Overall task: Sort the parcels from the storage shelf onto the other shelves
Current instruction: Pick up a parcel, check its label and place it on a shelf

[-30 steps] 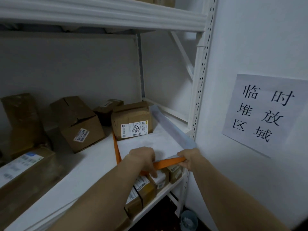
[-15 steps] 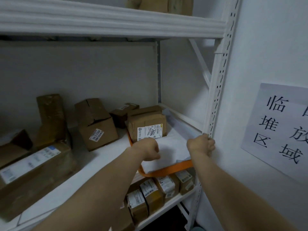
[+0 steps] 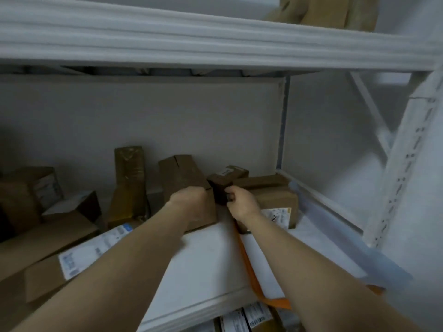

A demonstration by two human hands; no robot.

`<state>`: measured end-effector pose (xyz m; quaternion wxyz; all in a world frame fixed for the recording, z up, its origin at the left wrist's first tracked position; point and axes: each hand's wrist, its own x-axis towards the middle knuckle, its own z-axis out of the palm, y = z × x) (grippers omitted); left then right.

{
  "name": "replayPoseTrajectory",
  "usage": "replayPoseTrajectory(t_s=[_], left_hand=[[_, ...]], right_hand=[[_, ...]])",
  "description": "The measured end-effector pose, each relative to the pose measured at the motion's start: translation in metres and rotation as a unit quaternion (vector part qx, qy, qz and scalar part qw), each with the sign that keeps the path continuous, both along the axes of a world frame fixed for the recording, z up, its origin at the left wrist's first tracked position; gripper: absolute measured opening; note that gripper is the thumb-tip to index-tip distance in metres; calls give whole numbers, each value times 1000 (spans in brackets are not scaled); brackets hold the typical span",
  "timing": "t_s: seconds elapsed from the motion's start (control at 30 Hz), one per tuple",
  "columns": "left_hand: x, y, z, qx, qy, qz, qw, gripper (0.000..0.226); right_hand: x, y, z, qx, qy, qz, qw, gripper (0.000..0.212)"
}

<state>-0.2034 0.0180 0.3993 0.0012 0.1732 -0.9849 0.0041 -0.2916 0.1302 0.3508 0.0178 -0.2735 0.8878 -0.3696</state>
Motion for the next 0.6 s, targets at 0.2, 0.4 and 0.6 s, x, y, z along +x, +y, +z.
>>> replayPoseTrajectory(t_s=[0.2, 0.4, 0.6], left_hand=[[-29, -74, 12, 7, 31, -5, 999, 21], [-70, -99, 17, 12, 62, 0, 998, 31], [-131, -93, 17, -34, 15, -25, 999, 33]], right_hand=[[-27, -74, -5, 109, -89, 58, 988, 90], [-35, -98, 3, 38, -90, 121, 988, 45], [-86, -78, 29, 87, -1, -24, 996, 40]])
